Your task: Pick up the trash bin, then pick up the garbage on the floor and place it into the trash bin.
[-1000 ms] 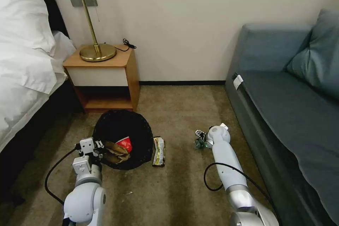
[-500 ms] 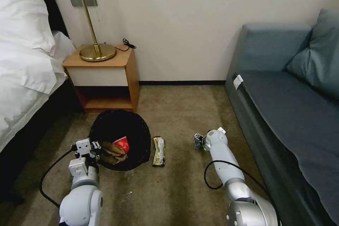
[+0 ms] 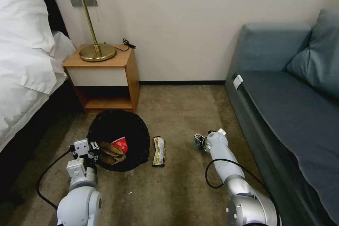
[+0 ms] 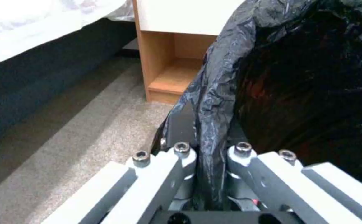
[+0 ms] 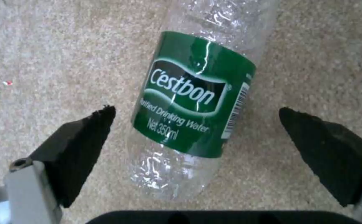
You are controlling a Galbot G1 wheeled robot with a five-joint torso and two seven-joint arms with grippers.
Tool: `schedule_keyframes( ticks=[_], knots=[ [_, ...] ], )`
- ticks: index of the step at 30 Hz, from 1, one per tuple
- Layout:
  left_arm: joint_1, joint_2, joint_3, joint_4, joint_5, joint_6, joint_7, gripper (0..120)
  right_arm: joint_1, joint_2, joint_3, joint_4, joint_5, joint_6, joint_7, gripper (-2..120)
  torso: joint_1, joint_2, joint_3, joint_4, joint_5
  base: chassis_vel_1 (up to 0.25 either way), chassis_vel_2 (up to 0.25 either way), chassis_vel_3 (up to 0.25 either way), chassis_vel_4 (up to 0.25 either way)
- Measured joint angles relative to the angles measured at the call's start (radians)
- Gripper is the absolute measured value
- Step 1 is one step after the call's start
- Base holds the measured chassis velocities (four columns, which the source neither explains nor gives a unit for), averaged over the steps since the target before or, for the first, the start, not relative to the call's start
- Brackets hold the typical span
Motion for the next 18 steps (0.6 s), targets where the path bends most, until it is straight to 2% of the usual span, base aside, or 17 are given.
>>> schedule_keyframes(
  ticks=[2,6,8,9,11,12,14,15,18],
  knots=[
    [0.001,-0.001,0.001,0.000,0.000,0.000,0.000,3,0.000,0.000,0.007,-0.016,-0.028,0.026,-0.031,87,0.000,0.000,0.000,0.0000,0.0000,0.000,0.000,0.000,0.000],
    [0.002,-0.002,0.001,-0.002,-0.001,0.000,0.000,3,-0.001,0.000,0.010,-0.025,-0.045,0.038,-0.045,77,0.000,0.000,0.000,0.0000,0.0000,0.000,0.000,0.000,0.000],
    [0.004,-0.002,0.000,-0.005,-0.002,0.000,-0.001,3,-0.004,0.000,0.011,-0.028,-0.053,0.044,-0.049,64,0.000,0.000,0.000,0.0000,0.0000,0.000,0.000,0.000,0.000],
    [0.004,-0.002,0.000,-0.005,-0.002,0.000,-0.001,3,-0.004,0.000,0.011,-0.028,-0.053,0.044,-0.049,64,0.000,0.000,0.000,0.0000,0.0000,0.000,0.000,0.000,0.000],
    [0.005,-0.002,-0.002,-0.008,-0.003,-0.001,-0.001,3,-0.007,0.000,0.011,-0.028,-0.056,0.045,-0.050,53,0.000,0.000,0.000,0.0000,0.0000,0.000,0.000,0.000,0.000],
    [0.005,-0.002,-0.002,-0.008,-0.003,-0.001,-0.001,3,-0.007,0.000,0.011,-0.028,-0.056,0.045,-0.050,53,0.000,0.000,0.000,0.0000,0.0000,0.000,0.000,0.000,0.000],
    [0.006,-0.001,-0.003,-0.009,-0.004,-0.001,-0.001,3,-0.010,0.000,0.011,-0.026,-0.061,0.049,-0.052,43,0.000,0.000,0.000,0.0000,0.0000,0.000,0.000,0.000,0.000],
    [0.006,-0.001,-0.003,-0.009,-0.004,-0.001,-0.001,3,-0.010,0.000,0.011,-0.026,-0.061,0.049,-0.052,43,0.000,0.000,0.000,0.0000,0.0000,0.000,0.000,0.000,0.000],
    [0.005,-0.001,-0.003,-0.009,-0.006,-0.001,-0.001,3,-0.017,0.000,0.011,-0.022,-0.069,0.053,-0.058,29,0.000,0.000,0.000,0.0000,-0.0001,0.000,0.000,0.000,0.000]
  ],
)
